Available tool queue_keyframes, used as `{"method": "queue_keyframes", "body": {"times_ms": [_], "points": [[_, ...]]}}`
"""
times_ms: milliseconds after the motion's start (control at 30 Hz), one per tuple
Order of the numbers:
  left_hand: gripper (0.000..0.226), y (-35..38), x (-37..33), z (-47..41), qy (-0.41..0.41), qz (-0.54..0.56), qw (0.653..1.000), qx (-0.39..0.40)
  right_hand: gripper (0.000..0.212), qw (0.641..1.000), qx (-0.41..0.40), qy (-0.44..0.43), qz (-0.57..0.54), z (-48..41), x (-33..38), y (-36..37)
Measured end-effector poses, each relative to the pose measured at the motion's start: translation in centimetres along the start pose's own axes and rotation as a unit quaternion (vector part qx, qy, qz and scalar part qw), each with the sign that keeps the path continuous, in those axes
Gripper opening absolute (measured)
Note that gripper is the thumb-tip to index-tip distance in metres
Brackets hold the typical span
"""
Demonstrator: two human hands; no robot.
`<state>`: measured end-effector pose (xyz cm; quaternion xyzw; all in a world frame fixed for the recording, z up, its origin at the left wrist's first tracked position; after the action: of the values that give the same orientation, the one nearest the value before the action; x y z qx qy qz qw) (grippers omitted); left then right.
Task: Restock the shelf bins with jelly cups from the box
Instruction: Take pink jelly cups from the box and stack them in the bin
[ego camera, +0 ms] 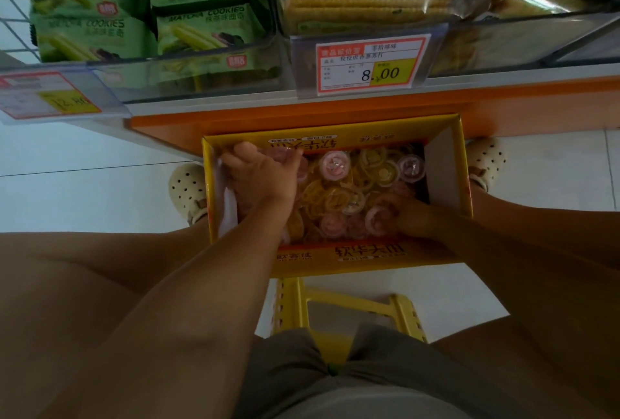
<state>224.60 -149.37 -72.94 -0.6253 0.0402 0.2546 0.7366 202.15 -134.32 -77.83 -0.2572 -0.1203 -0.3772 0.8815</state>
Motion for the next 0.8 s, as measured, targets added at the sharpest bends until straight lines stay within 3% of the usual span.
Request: {"method": "queue_keyframes", "body": {"times_ms": [100,233,333,467,600,800], "points": [[0.082,-0.1,0.3,-0.2,0.005,-0.001,1.0,-0.031,0.047,1.0,-0.008,-0.005,-0.025,0.1,0.7,0.0],[0.079,-0.3,0.9,-0.2,0.039,0.013,0.999,-0.021,0.049,0.984,-0.029,0.018,-0.176,0.2,1.2,-0.5],[0.078,-0.6,1.1,0.0,0.077,0.01,0.997,-0.002,0.049,0.958,-0.03,0.022,-0.285,0.0,1.9,-0.6],[0.073,-1.0,1.7,0.1,0.13,-0.04,0.99,0.034,0.035,0.91,-0.007,0.018,-0.413,-0.5,3.8,0.0],[0.081,-0.8,2.7,-0.3,0.17,-0.053,0.983,0.053,0.034,0.862,0.011,0.038,-0.506,-1.9,6.9,0.4],[0.075,-1.0,3.0,-0.4,0.129,0.063,0.984,0.107,0.042,0.92,-0.044,0.013,-0.39,-4.3,12.0,0.7]]}}
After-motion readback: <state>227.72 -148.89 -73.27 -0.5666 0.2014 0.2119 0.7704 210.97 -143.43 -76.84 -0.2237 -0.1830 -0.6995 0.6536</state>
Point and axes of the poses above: each hand's wrist, its own z-axis away from the middle knuckle, its own y-axis out of the palm, x = y × z, the point moved 5 cm from there along -z, towards the middle knuckle, and after that the axes turned 2 degrees about -x, right-handed, at the moved point
